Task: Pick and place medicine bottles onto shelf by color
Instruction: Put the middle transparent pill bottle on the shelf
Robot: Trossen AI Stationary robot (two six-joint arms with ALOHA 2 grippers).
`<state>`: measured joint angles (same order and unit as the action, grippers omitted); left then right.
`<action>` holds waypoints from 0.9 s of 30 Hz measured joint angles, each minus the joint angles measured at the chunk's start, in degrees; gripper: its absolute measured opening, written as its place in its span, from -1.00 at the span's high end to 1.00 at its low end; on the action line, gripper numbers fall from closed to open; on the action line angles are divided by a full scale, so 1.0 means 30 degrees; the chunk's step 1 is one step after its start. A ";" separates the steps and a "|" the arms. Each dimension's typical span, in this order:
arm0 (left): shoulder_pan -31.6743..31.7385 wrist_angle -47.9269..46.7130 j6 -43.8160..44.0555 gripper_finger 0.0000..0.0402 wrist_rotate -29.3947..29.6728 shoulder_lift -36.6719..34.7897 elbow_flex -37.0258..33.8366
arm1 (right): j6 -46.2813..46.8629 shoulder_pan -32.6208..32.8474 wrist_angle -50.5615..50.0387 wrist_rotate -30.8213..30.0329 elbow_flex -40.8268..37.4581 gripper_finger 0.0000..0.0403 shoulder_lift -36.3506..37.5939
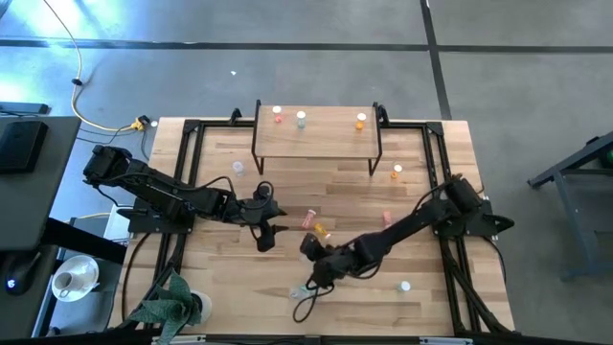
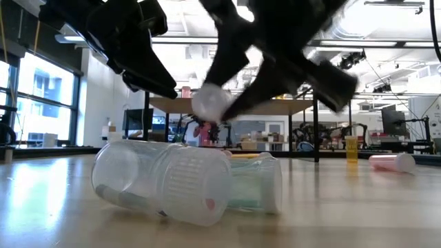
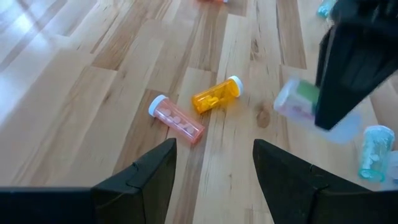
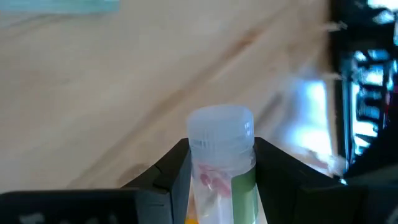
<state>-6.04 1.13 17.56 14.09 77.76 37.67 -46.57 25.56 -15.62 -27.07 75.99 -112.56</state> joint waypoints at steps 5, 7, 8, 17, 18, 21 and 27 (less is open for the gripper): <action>0.0000 0.0001 -0.0566 0.00 0.0000 0.0000 0.0000 | 0.1766 -0.0625 -0.0033 -0.0036 0.0000 0.36 0.1791; 0.0000 0.0047 -0.0722 0.00 0.0000 0.0001 0.0000 | 0.2432 -0.0940 -0.0054 -0.0022 0.0007 0.36 0.2699; 0.0000 0.0087 -0.0866 0.00 0.0003 0.0005 0.0000 | 0.2766 -0.1129 -0.0051 0.0066 0.0007 0.36 0.3176; 0.0000 0.1587 -0.2018 0.00 0.0109 0.0005 0.0000 | 0.5939 -0.3213 0.0070 0.1909 0.0033 0.36 0.7686; 0.0003 0.1965 -0.2146 0.00 0.0176 0.0007 0.0000 | 0.6328 -0.3447 0.0077 0.2174 0.0036 0.36 0.8180; 0.0007 0.3181 -0.2698 0.00 0.0436 0.0007 0.0000 | 0.7615 -0.4242 0.0092 0.3029 0.0036 0.36 0.9484; 0.0018 0.5965 -0.3639 0.00 0.1548 0.0007 0.0000 | 1.0579 -0.5844 0.0233 0.4853 0.0036 0.36 1.1344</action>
<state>-5.99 19.02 6.64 18.73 77.78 37.67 -14.84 8.02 -14.92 -12.51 76.09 -78.53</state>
